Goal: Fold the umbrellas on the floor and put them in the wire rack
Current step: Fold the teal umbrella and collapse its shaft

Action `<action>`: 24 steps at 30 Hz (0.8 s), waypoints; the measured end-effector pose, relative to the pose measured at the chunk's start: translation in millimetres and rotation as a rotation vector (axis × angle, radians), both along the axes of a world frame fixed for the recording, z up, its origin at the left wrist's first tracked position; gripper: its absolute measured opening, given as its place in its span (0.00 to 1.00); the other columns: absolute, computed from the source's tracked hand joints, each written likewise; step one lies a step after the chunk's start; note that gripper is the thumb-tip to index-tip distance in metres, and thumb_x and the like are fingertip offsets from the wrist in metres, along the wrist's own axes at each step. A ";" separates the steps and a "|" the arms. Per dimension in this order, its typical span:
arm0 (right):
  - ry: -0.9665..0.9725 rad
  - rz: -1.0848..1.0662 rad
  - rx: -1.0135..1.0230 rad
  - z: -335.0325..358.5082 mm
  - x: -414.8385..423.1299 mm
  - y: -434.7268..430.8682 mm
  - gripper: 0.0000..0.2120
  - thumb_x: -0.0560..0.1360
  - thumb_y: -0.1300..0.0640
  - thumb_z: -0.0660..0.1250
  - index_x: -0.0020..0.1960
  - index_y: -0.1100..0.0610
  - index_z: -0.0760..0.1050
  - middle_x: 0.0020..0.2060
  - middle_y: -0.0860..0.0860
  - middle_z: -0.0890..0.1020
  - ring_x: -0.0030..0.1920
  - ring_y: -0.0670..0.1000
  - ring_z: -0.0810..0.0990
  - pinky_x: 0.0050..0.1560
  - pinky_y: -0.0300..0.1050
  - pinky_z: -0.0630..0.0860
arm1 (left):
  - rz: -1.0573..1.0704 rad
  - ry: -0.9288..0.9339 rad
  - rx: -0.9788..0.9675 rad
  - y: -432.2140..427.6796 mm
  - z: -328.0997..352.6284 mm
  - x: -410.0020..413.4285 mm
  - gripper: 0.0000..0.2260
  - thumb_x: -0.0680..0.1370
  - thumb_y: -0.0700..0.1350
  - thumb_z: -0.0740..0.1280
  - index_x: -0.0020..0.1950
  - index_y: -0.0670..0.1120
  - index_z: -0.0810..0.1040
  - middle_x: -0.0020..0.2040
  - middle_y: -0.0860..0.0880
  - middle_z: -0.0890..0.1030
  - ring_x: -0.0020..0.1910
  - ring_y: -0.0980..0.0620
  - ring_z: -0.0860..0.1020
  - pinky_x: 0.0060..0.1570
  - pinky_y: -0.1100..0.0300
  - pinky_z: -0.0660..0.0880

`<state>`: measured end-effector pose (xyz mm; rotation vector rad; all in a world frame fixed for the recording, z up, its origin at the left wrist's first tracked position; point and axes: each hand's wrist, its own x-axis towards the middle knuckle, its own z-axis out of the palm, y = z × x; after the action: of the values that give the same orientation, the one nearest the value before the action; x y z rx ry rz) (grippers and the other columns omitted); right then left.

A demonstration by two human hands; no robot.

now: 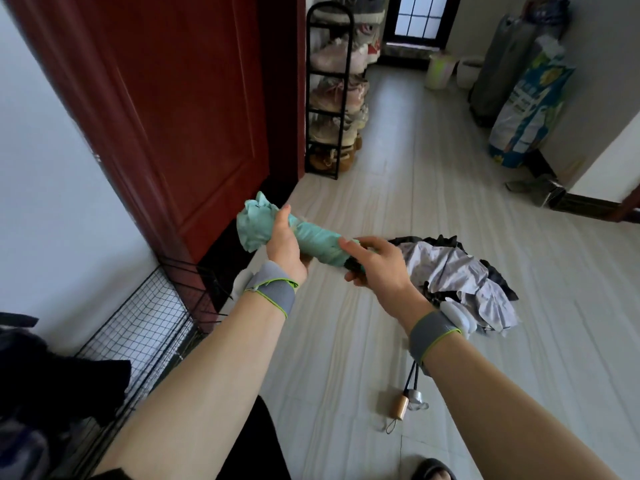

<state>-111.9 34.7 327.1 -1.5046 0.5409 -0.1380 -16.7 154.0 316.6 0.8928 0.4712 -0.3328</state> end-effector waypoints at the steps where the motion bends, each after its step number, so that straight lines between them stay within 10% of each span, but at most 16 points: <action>1: -0.034 -0.055 0.005 5.5 5.5 5.3 0.16 0.75 0.53 0.77 0.56 0.62 0.79 0.37 0.55 0.82 0.24 0.48 0.78 0.27 0.39 0.75 | -0.045 0.020 0.057 10.6 0.9 -2.0 0.14 0.75 0.60 0.70 0.46 0.50 0.77 0.40 0.49 0.80 0.36 0.50 0.80 0.44 0.56 0.79; 10: -0.284 0.025 -0.122 51.5 52.4 88.7 0.11 0.73 0.49 0.77 0.50 0.51 0.78 0.39 0.52 0.84 0.31 0.47 0.81 0.39 0.48 0.83 | -0.222 0.032 0.249 115.9 21.6 -34.4 0.36 0.76 0.75 0.51 0.57 0.44 0.78 0.50 0.46 0.87 0.45 0.45 0.84 0.45 0.56 0.75; 14: -0.322 0.105 -0.339 71.6 62.0 140.6 0.22 0.68 0.38 0.74 0.55 0.48 0.78 0.45 0.48 0.85 0.42 0.51 0.85 0.49 0.57 0.84 | -0.391 -0.142 0.808 176.7 24.8 -56.1 0.33 0.80 0.70 0.49 0.55 0.44 0.81 0.44 0.47 0.87 0.37 0.45 0.83 0.38 0.57 0.73; 18: -0.378 0.269 -0.480 82.8 60.0 197.0 0.25 0.71 0.40 0.74 0.63 0.51 0.77 0.51 0.48 0.84 0.52 0.52 0.84 0.56 0.51 0.82 | -0.735 -0.511 1.785 240.4 9.3 -91.5 0.15 0.79 0.56 0.60 0.53 0.49 0.81 0.51 0.49 0.85 0.52 0.46 0.82 0.52 0.52 0.78; 24: -0.409 0.513 -0.647 89.2 49.8 264.1 0.24 0.74 0.46 0.74 0.66 0.52 0.72 0.54 0.51 0.79 0.51 0.50 0.76 0.50 0.39 0.71 | -0.958 -0.840 2.318 285.6 -17.5 -132.5 0.16 0.82 0.52 0.58 0.62 0.44 0.76 0.59 0.44 0.79 0.60 0.42 0.76 0.58 0.51 0.70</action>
<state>-62.1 298.8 416.3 -2.1239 -0.2595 -0.2254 -149.2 439.5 299.1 3.3256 -0.7748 -0.0676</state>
